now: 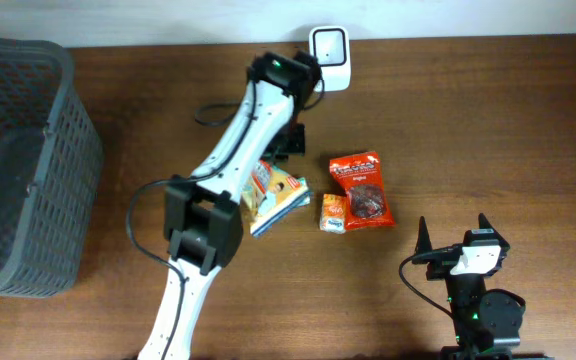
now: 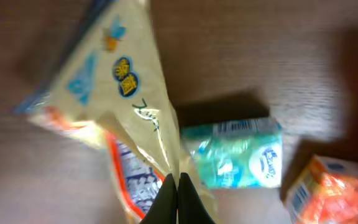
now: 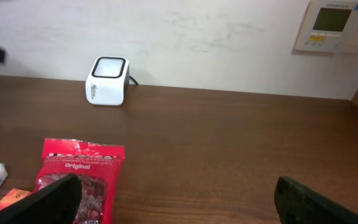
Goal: Scan the item barcode
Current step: 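Place the yellow wipes packet on the table near the other items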
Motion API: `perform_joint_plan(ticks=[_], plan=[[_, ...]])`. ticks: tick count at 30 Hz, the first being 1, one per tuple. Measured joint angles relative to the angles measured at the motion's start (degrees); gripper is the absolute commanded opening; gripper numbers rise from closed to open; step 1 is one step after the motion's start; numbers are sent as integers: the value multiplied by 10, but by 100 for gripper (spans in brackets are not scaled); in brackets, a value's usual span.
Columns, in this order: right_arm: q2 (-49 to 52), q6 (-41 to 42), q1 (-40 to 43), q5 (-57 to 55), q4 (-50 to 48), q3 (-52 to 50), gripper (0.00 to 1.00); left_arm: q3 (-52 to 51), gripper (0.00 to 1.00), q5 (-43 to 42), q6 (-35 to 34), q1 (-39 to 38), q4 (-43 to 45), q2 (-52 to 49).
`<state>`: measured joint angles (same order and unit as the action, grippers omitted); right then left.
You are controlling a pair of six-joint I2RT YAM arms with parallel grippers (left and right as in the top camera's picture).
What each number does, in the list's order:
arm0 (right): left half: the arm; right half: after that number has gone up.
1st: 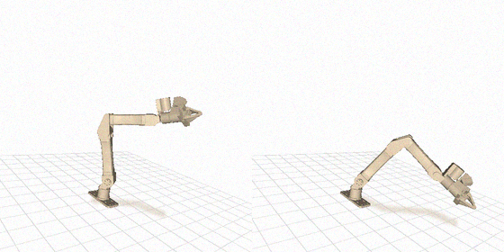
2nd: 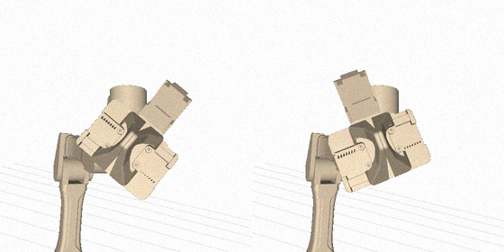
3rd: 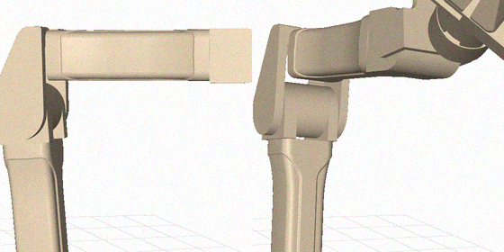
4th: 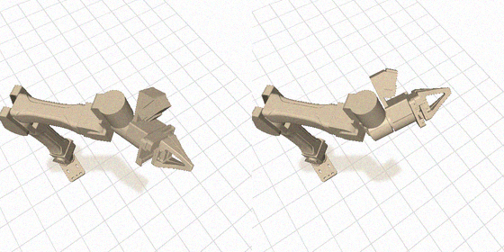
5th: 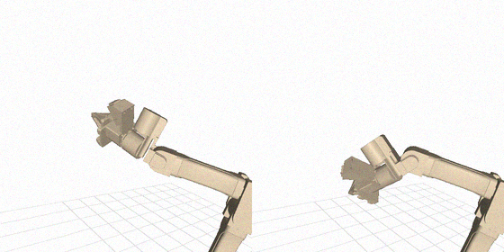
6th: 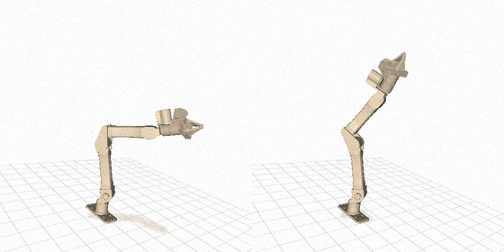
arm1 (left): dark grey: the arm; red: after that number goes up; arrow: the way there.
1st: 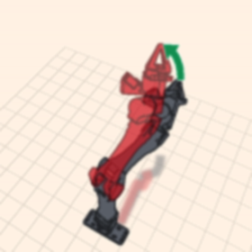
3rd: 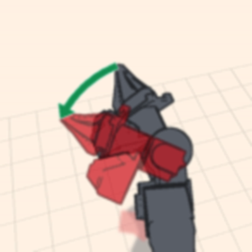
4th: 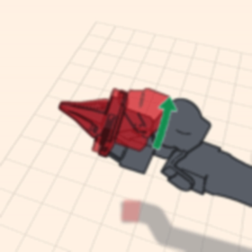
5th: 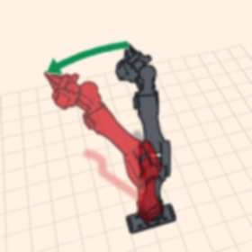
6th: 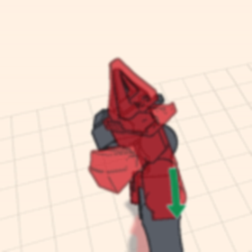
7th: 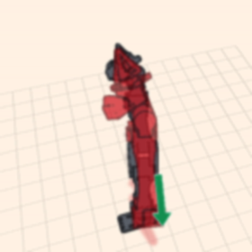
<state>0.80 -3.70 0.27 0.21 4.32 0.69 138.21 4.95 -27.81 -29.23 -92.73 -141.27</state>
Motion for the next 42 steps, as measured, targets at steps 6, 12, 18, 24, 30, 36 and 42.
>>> perform_joint_plan(ticks=[6, 12, 18, 24, 30, 36, 42], plan=[[0, 0, 0, 0, 0, 0, 99, -71, 0, 3, 0, -40, 91, -15], [0, 0, 0, 0, 0, 0, 99, -80, 0, -53, 4, -76, 198, -15], [0, 0, 0, 0, 0, 0, 99, -81, 0, -154, 6, -116, 249, -15], [0, 0, 0, 0, 0, 0, 99, -83, 0, -290, 7, -131, 303, -15], [0, 0, 0, 0, 0, 0, 99, 31, 88, -283, 41, -118, 227, -22], [0, 0, 0, 0, 0, 0, 99, 213, 99, -143, 49, -91, 87, -21], [0, 0, 0, 0, 0, 0, 99, 388, 99, -63, 58, -36, -37, -19]])
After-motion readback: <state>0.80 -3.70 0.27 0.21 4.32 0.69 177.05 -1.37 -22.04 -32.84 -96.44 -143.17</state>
